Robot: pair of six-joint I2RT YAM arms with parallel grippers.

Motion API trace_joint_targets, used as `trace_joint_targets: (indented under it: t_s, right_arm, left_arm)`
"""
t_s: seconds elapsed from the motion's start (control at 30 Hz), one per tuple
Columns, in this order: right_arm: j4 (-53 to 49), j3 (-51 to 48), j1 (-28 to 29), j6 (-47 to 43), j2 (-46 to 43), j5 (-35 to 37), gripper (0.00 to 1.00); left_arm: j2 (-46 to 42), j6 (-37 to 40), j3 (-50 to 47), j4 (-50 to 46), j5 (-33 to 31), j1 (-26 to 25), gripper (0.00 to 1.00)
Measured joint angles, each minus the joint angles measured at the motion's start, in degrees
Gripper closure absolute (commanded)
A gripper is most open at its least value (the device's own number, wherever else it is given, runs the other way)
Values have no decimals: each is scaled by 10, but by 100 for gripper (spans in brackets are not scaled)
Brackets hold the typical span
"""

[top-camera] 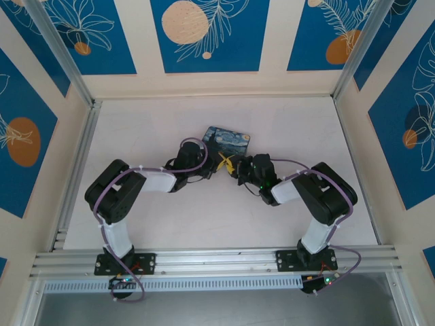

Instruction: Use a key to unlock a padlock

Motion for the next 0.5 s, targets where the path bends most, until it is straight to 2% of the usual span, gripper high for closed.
trace_joint_targets:
  t_s: [0.27, 0.5]
  right_arm:
    - [-9, -12, -14, -30, -9, -29, 35]
    - [-82, -47, -38, -79, -99, -74, 32]
  left_arm:
    - [5, -2, 0, 4, 3, -3, 100]
    - [21, -1, 9, -5, 3, -3, 100]
